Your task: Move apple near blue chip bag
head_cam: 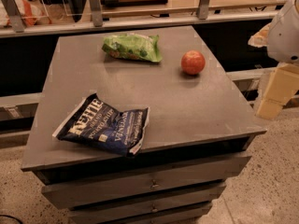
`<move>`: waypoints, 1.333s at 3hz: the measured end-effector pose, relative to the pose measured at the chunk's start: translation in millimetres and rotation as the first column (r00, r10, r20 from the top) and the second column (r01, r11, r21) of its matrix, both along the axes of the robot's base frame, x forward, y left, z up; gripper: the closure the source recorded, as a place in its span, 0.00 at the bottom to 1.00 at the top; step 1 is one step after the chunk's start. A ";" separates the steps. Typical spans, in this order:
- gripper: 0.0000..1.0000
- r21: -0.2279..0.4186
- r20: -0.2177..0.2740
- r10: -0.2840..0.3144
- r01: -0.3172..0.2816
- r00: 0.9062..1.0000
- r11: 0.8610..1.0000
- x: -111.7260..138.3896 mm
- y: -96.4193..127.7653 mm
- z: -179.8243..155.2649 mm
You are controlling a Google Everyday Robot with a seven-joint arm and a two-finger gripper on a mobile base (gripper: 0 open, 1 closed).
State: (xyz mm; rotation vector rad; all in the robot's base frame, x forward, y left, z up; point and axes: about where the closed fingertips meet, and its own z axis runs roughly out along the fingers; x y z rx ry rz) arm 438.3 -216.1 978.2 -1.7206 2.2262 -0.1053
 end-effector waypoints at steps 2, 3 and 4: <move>0.00 0.021 0.020 -0.016 0.015 1.000 1.000 2.6 -2.4 2.8; 0.00 0.141 0.076 -0.078 0.066 0.994 0.988 8.1 -12.2 4.2; 0.00 0.322 0.138 -0.206 0.153 0.969 0.934 3.3 -38.0 -4.0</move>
Offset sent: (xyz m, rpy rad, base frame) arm 0.0064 -0.0075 0.0013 0.0507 -0.0279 -0.0367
